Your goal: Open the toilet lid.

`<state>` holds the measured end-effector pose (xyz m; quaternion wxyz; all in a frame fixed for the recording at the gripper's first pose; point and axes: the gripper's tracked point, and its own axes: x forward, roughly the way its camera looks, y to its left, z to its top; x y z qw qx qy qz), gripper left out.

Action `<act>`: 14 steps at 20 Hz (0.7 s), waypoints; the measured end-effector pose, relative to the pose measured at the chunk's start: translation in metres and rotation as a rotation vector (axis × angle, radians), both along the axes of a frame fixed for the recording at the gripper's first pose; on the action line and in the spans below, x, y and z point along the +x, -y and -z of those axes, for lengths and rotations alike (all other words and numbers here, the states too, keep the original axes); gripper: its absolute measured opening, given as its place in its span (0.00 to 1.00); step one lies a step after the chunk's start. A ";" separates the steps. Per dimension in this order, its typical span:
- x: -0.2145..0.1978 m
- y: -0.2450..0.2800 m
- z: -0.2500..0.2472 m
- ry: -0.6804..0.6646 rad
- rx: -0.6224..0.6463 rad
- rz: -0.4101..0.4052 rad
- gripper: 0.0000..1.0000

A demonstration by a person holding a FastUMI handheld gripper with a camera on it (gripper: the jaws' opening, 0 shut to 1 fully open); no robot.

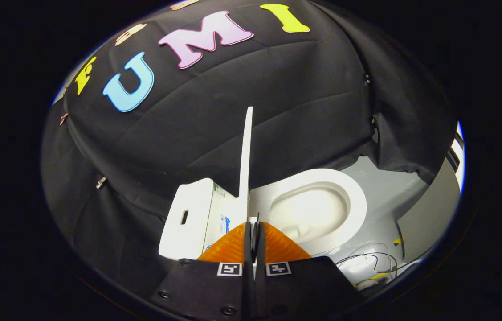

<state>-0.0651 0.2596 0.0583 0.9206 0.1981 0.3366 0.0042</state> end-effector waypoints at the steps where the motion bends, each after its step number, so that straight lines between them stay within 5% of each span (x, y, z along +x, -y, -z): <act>1: -0.001 -0.006 -0.003 0.002 -0.011 0.001 0.05; 14: 0.004 -0.094 -0.024 0.019 -0.179 -0.042 0.05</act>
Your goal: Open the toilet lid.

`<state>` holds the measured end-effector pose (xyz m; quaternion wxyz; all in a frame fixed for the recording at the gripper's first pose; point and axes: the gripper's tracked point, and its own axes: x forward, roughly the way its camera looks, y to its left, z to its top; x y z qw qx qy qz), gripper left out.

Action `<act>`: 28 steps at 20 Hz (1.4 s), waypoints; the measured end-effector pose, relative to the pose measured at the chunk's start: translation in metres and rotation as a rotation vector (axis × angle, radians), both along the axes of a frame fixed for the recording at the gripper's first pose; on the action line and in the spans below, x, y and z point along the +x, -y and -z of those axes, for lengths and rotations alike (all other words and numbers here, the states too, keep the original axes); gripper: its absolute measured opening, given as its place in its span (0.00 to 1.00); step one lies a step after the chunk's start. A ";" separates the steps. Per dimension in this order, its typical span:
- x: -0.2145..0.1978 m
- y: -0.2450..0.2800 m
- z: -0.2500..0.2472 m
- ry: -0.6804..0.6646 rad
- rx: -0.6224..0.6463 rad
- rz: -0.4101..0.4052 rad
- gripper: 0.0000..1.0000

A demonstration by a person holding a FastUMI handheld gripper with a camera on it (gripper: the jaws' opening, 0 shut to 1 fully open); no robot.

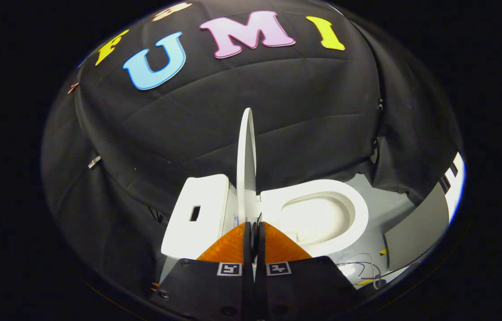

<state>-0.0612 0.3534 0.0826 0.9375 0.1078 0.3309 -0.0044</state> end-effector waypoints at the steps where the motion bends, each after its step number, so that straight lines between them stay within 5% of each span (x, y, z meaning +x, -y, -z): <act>1: 0.001 -0.005 0.000 0.006 -0.019 -0.007 0.05; 28: 0.004 -0.134 0.009 0.108 -0.306 -0.041 0.07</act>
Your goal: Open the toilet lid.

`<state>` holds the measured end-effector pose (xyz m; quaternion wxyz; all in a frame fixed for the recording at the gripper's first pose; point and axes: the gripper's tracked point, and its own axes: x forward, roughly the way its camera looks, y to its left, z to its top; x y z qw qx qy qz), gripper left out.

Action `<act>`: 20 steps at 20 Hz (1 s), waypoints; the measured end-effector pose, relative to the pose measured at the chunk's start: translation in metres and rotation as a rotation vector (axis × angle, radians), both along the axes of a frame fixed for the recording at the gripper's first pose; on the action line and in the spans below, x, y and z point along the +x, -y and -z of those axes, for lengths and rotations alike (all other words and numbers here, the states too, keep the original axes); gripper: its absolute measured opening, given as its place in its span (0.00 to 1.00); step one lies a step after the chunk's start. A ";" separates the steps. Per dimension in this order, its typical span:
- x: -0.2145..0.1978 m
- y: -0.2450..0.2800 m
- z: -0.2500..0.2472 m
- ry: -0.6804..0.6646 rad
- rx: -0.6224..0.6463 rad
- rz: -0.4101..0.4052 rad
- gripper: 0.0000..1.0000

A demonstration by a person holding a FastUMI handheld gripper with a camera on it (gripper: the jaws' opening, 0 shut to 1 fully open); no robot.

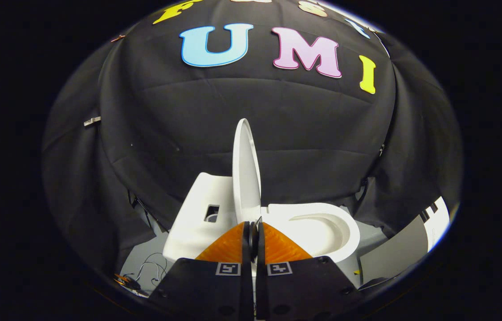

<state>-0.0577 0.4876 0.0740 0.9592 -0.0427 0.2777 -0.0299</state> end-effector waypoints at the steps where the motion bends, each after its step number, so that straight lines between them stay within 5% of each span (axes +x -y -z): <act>1: 0.000 -0.004 0.002 0.003 0.004 0.000 0.07; 12: 0.002 -0.026 0.001 0.023 -0.008 -0.086 0.12; 13: 0.003 -0.030 0.000 0.030 -0.010 -0.112 0.17; 17: -0.005 -0.025 0.007 0.004 -0.028 -0.123 1.00; 20: -0.003 -0.026 -0.004 0.019 -0.019 -0.138 1.00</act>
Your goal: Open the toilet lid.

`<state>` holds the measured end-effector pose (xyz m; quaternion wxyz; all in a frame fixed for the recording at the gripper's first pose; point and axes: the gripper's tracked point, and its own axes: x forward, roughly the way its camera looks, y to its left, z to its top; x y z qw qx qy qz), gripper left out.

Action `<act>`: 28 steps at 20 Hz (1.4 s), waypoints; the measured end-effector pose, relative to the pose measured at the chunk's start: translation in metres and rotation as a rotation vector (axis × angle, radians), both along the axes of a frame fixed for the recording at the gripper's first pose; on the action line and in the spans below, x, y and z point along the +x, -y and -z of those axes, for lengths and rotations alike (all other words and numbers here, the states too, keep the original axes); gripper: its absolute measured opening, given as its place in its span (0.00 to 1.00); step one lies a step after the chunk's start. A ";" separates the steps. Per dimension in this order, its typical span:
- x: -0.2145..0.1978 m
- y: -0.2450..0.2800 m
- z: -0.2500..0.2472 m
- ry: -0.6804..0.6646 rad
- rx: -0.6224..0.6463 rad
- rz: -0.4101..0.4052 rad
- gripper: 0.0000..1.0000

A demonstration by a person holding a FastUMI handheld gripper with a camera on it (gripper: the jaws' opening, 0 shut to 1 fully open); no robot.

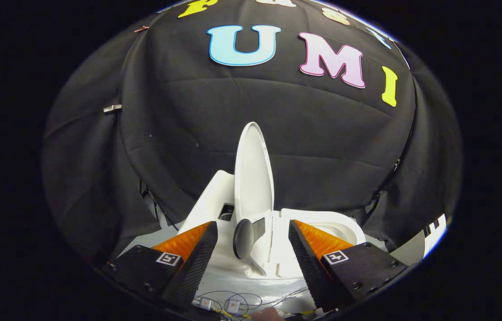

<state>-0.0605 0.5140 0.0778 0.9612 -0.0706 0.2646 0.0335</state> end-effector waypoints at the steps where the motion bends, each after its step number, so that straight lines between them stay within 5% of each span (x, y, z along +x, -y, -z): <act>1: 0.000 -0.001 -0.009 0.019 0.009 -0.008 1.00; 9: 0.002 0.002 -0.090 0.124 0.164 -0.085 1.00; 16: 0.017 0.082 -0.131 0.191 0.246 -0.083 1.00; 28: 0.063 0.310 -0.035 0.237 0.226 0.043 0.99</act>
